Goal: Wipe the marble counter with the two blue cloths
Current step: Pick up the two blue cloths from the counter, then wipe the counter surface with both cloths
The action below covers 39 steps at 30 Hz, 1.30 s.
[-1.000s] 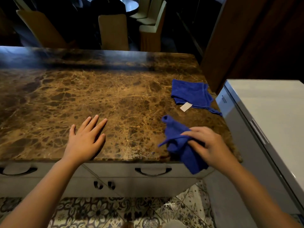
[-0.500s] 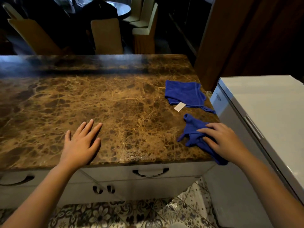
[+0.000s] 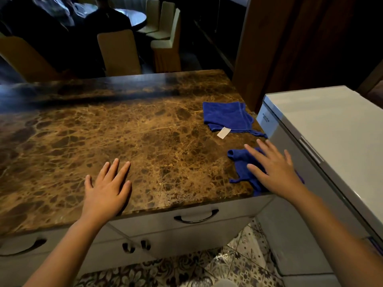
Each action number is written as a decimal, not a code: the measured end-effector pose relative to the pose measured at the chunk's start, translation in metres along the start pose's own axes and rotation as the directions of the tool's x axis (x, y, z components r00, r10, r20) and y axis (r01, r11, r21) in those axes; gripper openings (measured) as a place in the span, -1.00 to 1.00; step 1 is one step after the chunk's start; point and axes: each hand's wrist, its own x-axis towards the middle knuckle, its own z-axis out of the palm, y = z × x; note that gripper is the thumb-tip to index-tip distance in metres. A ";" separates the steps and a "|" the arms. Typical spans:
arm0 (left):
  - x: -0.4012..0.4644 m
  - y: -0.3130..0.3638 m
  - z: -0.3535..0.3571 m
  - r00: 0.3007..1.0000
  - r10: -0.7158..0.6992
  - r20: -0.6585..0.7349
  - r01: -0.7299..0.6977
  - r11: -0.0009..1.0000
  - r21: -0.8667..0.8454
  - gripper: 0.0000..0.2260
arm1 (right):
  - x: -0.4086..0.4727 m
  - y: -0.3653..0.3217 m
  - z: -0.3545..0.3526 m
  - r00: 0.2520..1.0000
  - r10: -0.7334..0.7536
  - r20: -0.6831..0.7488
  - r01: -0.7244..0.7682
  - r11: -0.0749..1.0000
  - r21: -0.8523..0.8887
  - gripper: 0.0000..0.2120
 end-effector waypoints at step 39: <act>0.222 0.278 0.030 0.866 0.472 0.167 -0.475 0.880 -0.023 -0.46 | 0.012 0.015 0.023 0.996 -0.031 0.080 0.038 0.995 -0.092 -0.46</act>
